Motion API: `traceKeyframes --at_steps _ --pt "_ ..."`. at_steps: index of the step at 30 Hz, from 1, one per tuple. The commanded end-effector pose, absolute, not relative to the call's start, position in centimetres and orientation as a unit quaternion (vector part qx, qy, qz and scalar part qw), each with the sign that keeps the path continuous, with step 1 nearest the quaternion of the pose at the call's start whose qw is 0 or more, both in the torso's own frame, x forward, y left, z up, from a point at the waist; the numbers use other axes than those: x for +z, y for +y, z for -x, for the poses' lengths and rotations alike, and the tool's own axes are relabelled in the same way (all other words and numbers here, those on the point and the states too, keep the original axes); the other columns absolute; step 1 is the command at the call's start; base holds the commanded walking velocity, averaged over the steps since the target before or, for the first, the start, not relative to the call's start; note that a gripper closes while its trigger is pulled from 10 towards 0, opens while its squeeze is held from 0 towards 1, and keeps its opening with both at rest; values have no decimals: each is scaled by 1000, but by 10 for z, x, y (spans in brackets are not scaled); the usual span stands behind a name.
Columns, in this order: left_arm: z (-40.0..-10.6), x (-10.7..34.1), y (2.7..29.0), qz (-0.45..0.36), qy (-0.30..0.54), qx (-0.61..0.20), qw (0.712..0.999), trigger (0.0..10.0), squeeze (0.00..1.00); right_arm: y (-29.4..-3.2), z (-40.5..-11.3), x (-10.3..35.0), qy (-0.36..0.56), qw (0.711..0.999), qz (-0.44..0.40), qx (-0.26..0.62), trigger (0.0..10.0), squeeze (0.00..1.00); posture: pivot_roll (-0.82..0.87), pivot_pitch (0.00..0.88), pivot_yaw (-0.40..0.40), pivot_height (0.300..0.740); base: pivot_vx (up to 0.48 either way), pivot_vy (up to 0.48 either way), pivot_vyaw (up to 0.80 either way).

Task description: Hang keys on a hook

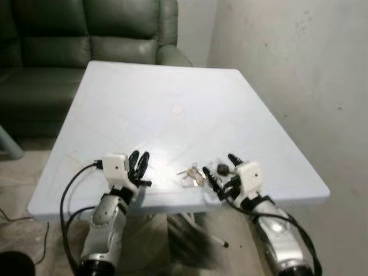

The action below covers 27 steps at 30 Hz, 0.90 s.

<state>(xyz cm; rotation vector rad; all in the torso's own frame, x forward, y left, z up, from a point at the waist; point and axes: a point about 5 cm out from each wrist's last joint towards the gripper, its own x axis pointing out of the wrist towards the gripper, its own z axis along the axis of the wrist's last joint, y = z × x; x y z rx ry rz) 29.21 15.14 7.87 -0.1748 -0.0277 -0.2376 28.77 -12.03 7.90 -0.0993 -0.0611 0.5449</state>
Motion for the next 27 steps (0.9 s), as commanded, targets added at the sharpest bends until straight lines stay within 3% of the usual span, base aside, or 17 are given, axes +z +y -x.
traceKeyframes --at_steps 1,11,15,27 --pt "-292 83 141 83 -26 -133 987 10000 0 -130 -289 79 -25 963 61 261 10000 0 -4 0 -71 740 0 0 0" --pt "-284 82 117 66 -21 -204 976 10000 0 -148 -314 94 -14 959 101 266 10000 0 2 1 -88 740 0 0 0" --pt "-278 83 104 57 -20 -247 967 10000 0 -152 -327 101 -6 943 150 296 10000 0 9 11 -99 740 0 0 0" --pt "-264 83 90 44 -19 -283 958 10000 0 -163 -343 109 41 913 146 379 10000 0 28 27 -110 740 0 0 0"
